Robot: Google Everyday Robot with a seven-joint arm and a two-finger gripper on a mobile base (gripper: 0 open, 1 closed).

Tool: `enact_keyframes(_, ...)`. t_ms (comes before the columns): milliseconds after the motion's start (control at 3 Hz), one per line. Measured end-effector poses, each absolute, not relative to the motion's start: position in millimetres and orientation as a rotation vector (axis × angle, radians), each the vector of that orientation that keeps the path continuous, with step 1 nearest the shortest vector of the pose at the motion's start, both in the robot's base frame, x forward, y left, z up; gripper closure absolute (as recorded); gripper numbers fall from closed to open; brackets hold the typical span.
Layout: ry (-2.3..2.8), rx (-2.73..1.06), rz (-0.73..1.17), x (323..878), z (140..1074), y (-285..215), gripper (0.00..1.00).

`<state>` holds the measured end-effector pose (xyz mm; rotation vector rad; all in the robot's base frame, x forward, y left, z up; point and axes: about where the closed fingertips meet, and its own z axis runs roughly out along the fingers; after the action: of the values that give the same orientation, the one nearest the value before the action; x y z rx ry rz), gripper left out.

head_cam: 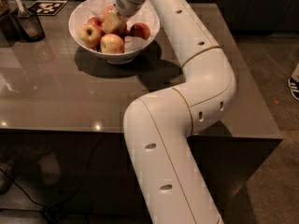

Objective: Pick apple from white bowl

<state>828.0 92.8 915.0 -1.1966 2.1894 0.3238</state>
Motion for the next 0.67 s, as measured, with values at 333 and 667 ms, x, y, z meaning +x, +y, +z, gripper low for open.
enact_keyframes(333, 2.214, -1.209, 0.333, 825.7, 904.8, 91.4, 0.59)
enact_keyframes(667, 2.216, -1.21, 0.339, 823.7, 906.0, 91.0, 0.78)
